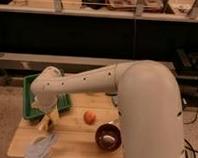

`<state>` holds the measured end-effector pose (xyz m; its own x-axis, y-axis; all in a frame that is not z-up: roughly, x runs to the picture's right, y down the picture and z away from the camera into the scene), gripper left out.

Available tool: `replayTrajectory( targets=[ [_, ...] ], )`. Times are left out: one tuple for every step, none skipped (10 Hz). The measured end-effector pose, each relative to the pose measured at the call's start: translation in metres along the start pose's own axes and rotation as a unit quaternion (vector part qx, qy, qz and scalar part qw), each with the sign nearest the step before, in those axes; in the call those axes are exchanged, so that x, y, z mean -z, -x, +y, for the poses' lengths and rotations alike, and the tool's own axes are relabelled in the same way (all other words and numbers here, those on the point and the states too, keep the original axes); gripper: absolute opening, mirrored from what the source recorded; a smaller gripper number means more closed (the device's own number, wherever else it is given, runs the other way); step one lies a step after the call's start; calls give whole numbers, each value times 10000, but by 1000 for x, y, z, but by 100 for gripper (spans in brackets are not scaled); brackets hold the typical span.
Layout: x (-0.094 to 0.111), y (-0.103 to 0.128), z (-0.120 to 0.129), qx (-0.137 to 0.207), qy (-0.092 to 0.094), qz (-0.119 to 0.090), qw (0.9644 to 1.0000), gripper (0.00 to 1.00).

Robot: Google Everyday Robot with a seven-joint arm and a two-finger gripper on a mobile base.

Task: Place banana in metal cup

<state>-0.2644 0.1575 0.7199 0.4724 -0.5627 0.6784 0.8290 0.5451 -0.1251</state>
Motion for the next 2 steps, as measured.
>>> replayTrajectory(
  targets=[
    [3, -4, 2, -49, 1, 24, 10000, 80],
    [3, -3, 1, -44, 3, 18, 10000, 80]
  ],
)
